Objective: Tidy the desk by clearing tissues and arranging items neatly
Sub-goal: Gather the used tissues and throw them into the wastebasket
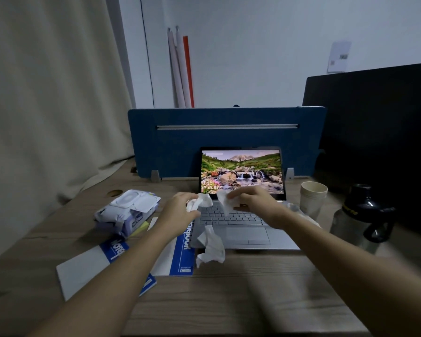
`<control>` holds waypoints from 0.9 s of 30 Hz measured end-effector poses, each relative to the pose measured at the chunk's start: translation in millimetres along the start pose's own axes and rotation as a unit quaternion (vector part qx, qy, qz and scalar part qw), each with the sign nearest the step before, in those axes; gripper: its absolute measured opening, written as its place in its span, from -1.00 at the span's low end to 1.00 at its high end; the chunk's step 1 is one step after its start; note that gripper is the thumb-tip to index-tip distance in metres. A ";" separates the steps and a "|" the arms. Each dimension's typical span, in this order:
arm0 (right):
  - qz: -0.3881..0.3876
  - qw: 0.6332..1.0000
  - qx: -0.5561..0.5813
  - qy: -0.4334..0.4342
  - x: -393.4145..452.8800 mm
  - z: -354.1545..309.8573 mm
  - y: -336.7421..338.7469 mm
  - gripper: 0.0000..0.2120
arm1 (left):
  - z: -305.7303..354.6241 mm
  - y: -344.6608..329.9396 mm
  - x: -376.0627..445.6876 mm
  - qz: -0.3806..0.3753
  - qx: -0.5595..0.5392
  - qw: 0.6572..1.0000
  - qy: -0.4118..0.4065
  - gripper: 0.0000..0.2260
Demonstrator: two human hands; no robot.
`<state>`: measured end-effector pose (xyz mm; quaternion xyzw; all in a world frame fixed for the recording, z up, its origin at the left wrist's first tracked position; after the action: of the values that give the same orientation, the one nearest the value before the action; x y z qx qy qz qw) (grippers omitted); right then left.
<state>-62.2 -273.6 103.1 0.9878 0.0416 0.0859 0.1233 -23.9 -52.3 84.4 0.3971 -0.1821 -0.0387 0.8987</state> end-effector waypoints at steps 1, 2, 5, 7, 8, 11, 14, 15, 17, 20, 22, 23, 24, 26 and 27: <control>-0.009 1.000 0.012 0.002 -2.4 -2.4 -2.9 -0.73 | 4.2 -1.1 -0.4 -0.003 -0.018 1.000 0.006 -0.56; -0.017 1.000 0.023 0.003 -4.4 -4.2 -6.1 -0.73 | 7.4 -2.1 -0.8 -0.005 -0.037 0.999 0.013 -0.53; -0.030 0.998 0.054 0.004 -9.6 -6.3 -13.0 -0.73 | 15.9 -6.7 -2.6 -0.023 -0.095 0.995 0.021 -0.47; -0.040 0.997 0.069 0.002 -11.4 -4.2 -16.3 -0.73 | 19.7 -10.8 -3.4 -0.042 -0.126 0.991 0.032 -0.40; -0.045 0.995 0.084 0.000 -12.2 -2.8 -17.7 -0.73 | 21.0 -12.9 -3.6 -0.053 -0.136 0.989 0.037 -0.37; -0.053 0.989 0.140 -0.012 -13.3 1.4 -21.3 -0.71 | 23.1 -18.1 -5.2 -0.070 -0.138 0.987 0.038 -0.32; -0.061 0.983 0.170 -0.016 -13.8 3.0 -24.6 -0.70 | 23.5 -20.3 -6.1 -0.062 -0.143 0.987 0.026 -0.42; -0.062 0.982 0.176 -0.017 -13.8 3.4 -25.3 -0.70 | 23.0 -20.7 -6.1 -0.058 -0.147 0.987 0.023 -0.49; -0.058 0.980 0.190 -0.022 -13.5 5.3 -24.6 -0.69 | 22.2 -21.6 -5.8 -0.048 -0.160 0.986 0.016 -0.68; -0.044 0.977 0.204 -0.037 -11.4 10.2 -22.0 -0.71 | 17.5 -23.3 -4.0 -0.039 -0.158 0.987 0.011 -0.83; -0.043 0.977 0.201 -0.049 -9.3 14.9 -19.4 -0.73 | 15.2 -24.7 -4.9 -0.044 -0.158 0.986 0.012 -0.86; -0.044 0.979 0.193 -0.054 -8.6 17.6 -17.2 -0.70 | 13.8 -25.7 -5.2 -0.045 -0.159 0.986 0.010 -0.92; -0.041 0.981 0.180 -0.059 -7.9 20.4 -14.2 -0.65 | 12.6 -26.2 -5.7 -0.043 -0.158 0.986 0.008 -0.96; -0.016 0.989 0.131 -0.064 -7.7 26.6 -4.6 -0.59 | 8.9 -26.0 -5.8 -0.033 -0.154 0.988 0.012 -0.92; 0.006 0.995 0.081 -0.059 -7.9 29.8 1.9 -0.60 | 6.5 -25.1 -5.5 -0.029 -0.151 0.988 0.015 -0.92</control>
<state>-64.5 -283.3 73.9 0.9981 0.0352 0.0241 0.0449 -29.5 -72.7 68.5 0.2628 -0.1490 -0.0853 0.9494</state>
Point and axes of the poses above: each hand's wrist, its own x-axis towards the middle knuckle, its own y-axis out of the back of the hand, z = x × y, the point moved 3 cm from there along x, towards the middle knuckle, and after that the axes turned 5 degrees about y, right-handed, at the moved point
